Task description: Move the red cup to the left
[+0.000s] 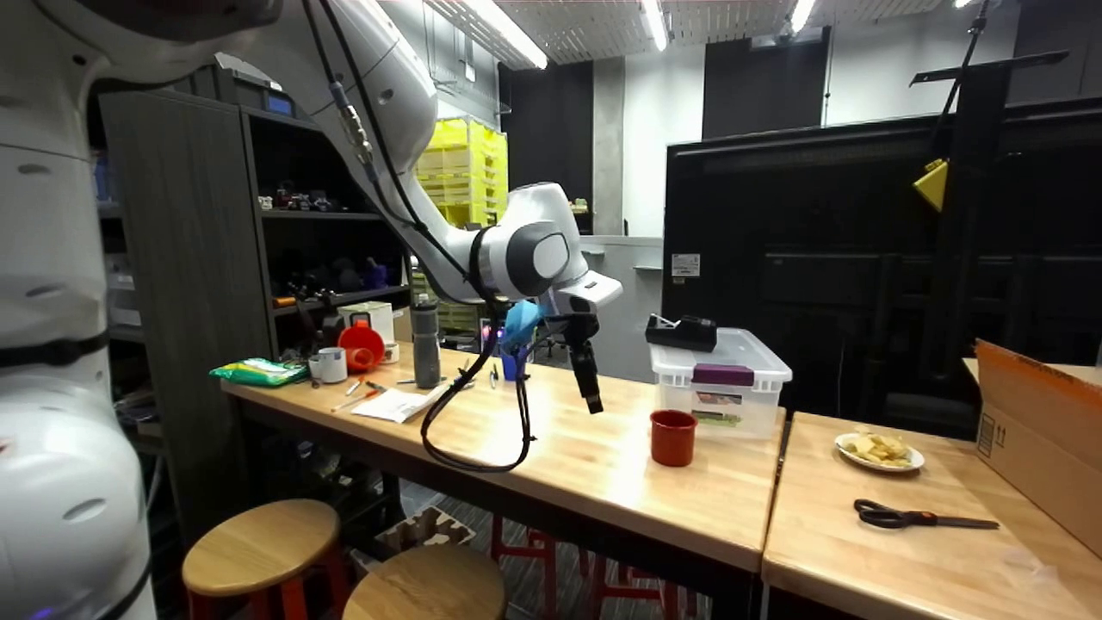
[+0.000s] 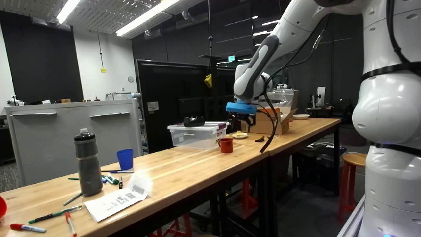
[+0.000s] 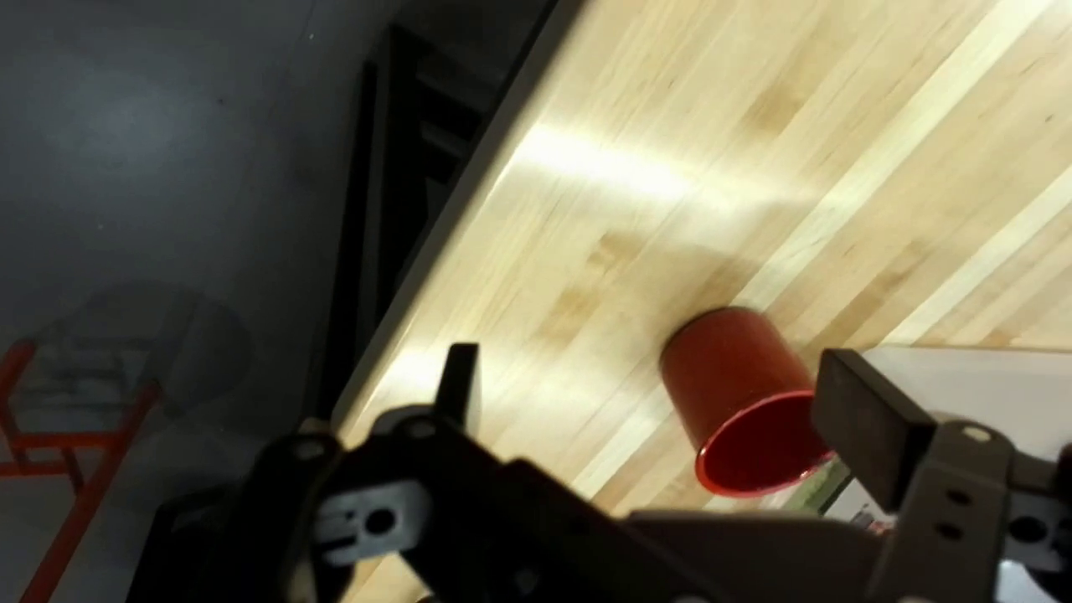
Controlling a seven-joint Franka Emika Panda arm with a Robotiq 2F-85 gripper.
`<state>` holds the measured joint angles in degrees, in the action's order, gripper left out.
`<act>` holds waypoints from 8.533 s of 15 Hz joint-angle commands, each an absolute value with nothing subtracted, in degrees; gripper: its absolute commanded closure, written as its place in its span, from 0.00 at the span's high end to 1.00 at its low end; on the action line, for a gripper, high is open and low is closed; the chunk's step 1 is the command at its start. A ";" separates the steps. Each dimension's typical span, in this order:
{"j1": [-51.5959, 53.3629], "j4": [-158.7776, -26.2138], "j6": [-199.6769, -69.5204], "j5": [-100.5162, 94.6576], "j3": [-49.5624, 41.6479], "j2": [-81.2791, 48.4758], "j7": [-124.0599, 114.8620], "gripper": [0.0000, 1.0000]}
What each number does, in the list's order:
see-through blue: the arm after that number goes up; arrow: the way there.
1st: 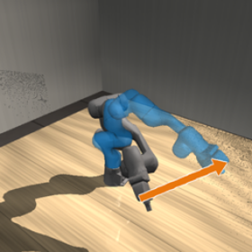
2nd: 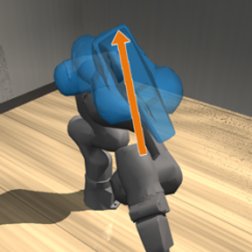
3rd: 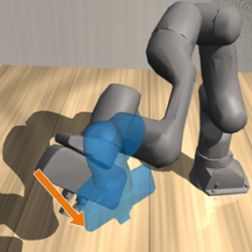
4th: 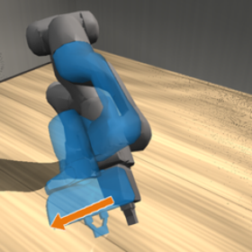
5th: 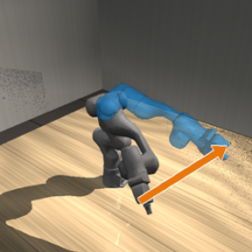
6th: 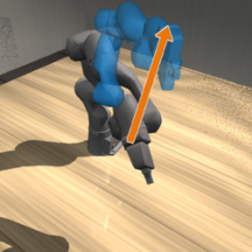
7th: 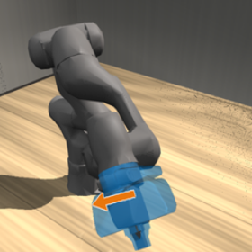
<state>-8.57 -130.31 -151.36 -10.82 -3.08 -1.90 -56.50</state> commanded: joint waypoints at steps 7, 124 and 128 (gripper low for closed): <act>-6.19 -124.69 -141.66 24.80 -3.63 -2.34 -30.15 1.00; -14.74 -67.14 -112.60 11.51 -10.32 -47.96 -60.79 0.66; -15.57 -66.71 -112.69 11.95 -10.12 -48.16 -59.51 0.33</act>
